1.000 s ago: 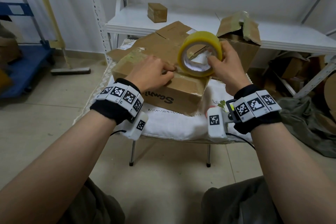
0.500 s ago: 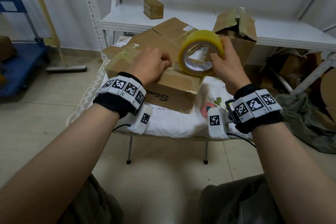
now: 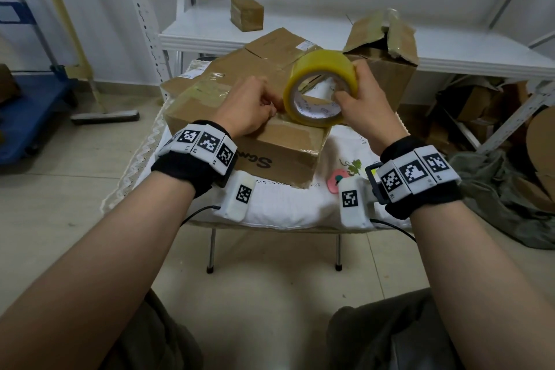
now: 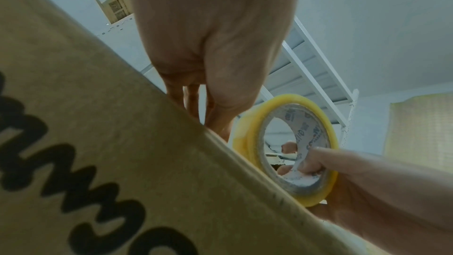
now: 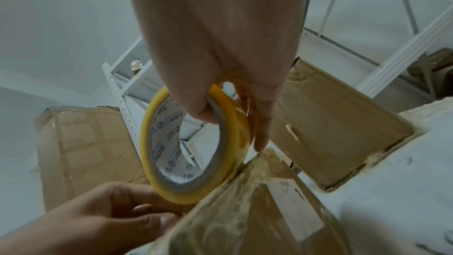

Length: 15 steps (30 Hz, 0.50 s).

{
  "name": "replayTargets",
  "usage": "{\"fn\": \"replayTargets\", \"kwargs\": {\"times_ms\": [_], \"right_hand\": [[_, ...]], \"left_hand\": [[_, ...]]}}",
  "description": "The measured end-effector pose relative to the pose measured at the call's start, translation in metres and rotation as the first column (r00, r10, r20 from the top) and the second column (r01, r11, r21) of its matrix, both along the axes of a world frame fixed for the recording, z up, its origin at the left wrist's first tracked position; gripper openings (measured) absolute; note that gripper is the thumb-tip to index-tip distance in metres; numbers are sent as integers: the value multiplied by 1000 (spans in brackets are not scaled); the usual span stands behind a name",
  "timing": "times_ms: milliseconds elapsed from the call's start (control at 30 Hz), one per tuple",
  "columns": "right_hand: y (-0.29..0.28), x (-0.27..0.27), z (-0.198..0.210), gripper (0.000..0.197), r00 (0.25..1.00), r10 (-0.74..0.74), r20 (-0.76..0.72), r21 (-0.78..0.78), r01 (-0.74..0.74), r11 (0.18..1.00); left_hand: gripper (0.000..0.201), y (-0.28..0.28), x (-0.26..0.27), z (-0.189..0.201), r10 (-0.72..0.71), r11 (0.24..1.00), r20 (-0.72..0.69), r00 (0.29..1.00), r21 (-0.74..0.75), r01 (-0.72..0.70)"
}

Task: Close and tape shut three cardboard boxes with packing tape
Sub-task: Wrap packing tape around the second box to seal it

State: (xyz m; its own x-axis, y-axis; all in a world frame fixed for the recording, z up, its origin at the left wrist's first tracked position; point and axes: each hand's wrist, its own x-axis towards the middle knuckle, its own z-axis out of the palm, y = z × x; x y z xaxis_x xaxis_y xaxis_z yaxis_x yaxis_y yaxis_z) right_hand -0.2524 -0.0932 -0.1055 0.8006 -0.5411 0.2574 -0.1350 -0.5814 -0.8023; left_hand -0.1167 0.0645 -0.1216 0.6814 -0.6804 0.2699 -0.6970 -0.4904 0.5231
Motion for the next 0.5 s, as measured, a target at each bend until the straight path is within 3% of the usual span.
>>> {"fn": "replayTargets", "kwargs": {"times_ms": [500], "right_hand": [[-7, 0, -8, 35, 999, -24, -24, 50, 25, 998]], "left_hand": [[18, 0, -5, -3, -45, 997, -54, 998, -71, 41]]}}
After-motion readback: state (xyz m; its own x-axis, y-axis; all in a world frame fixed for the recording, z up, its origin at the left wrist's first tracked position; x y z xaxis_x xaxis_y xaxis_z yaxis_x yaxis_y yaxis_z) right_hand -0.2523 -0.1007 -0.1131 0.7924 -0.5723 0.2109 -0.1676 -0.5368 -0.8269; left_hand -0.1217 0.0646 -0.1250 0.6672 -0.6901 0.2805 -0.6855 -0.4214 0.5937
